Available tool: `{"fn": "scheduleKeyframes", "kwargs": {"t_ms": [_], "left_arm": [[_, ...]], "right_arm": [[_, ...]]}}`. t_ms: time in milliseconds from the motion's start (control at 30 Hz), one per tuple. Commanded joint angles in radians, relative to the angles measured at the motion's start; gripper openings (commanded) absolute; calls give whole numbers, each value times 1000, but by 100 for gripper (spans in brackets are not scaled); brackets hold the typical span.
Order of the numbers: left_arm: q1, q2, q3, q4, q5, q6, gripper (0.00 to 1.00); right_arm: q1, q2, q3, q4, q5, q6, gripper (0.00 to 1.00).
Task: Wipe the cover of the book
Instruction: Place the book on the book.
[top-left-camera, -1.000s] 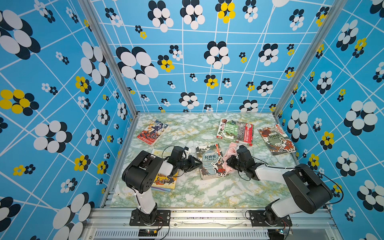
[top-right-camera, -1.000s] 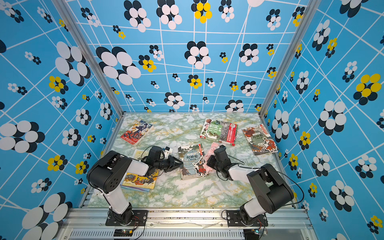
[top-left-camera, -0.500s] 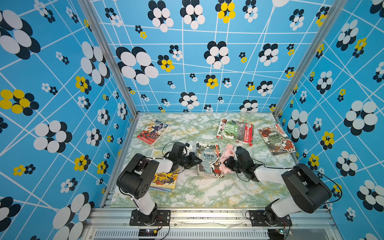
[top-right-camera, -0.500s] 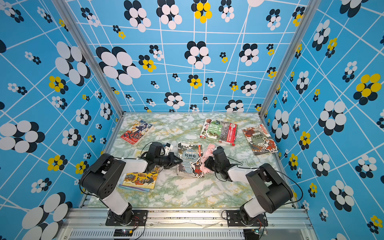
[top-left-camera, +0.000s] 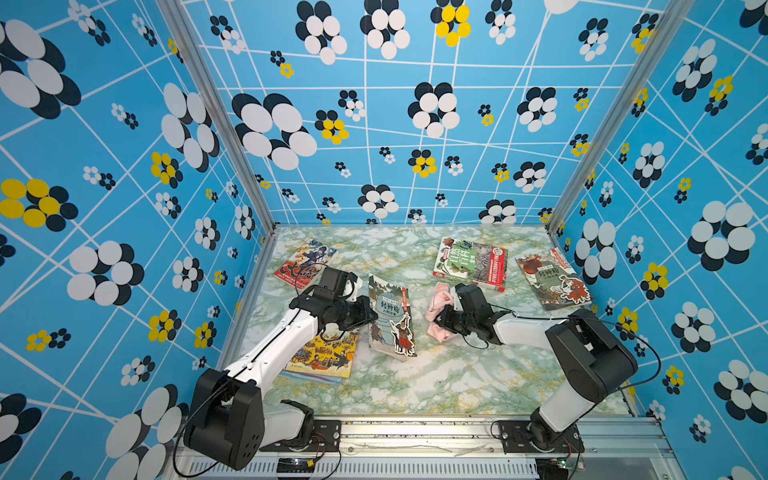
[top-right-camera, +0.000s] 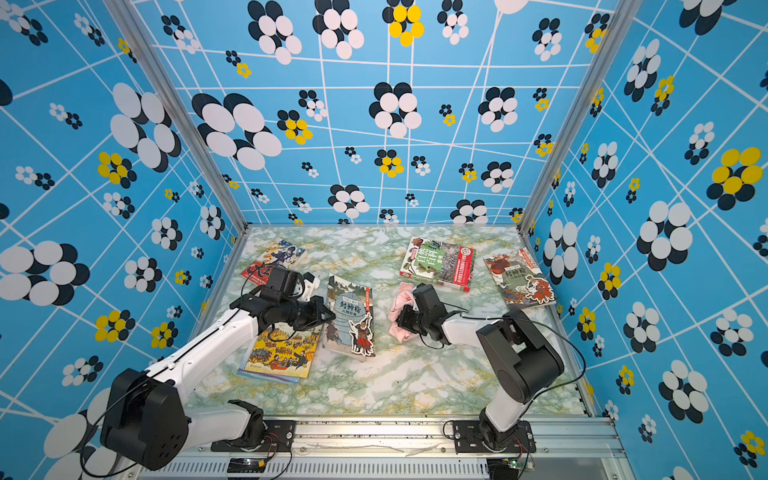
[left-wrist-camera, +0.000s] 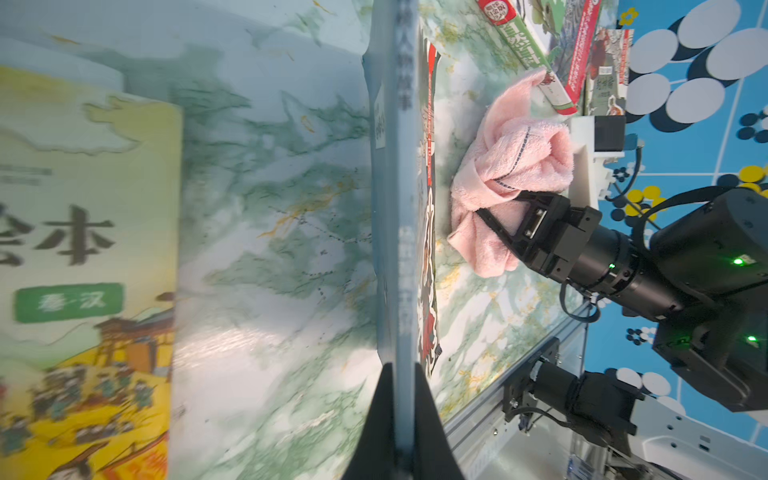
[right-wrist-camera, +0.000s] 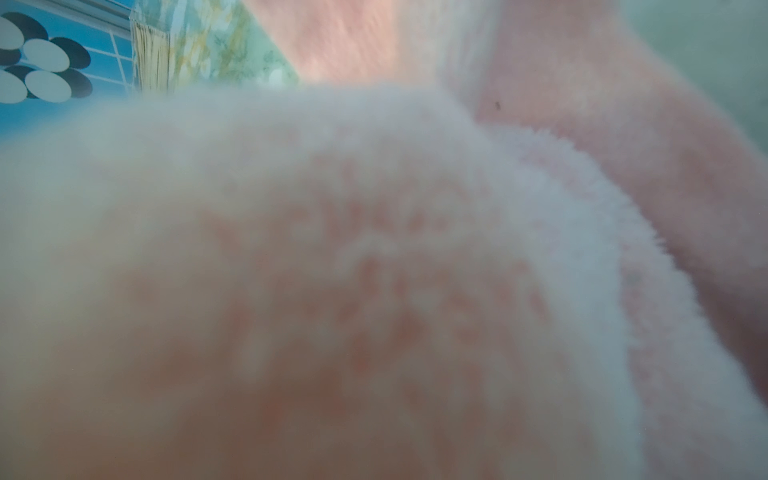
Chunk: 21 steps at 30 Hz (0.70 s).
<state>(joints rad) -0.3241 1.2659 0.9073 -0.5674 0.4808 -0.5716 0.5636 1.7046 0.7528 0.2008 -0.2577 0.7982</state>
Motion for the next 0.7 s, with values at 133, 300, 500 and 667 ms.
{"fn": "scheduleKeyframes", "kwargs": {"t_ms": [133, 300, 500, 667], "left_arm": [[58, -61, 145, -416, -282, 177, 1], [66, -86, 186, -512, -386, 202, 2], [70, -18, 309, -651, -586, 241, 4], [69, 52, 314, -647, -687, 255, 7]], "right_arm": [[124, 158, 187, -100, -77, -36, 0], [162, 236, 258, -64, -129, -12, 0], [236, 317, 380, -122, -161, -40, 0], [272, 324, 419, -147, -168, -48, 0]]}}
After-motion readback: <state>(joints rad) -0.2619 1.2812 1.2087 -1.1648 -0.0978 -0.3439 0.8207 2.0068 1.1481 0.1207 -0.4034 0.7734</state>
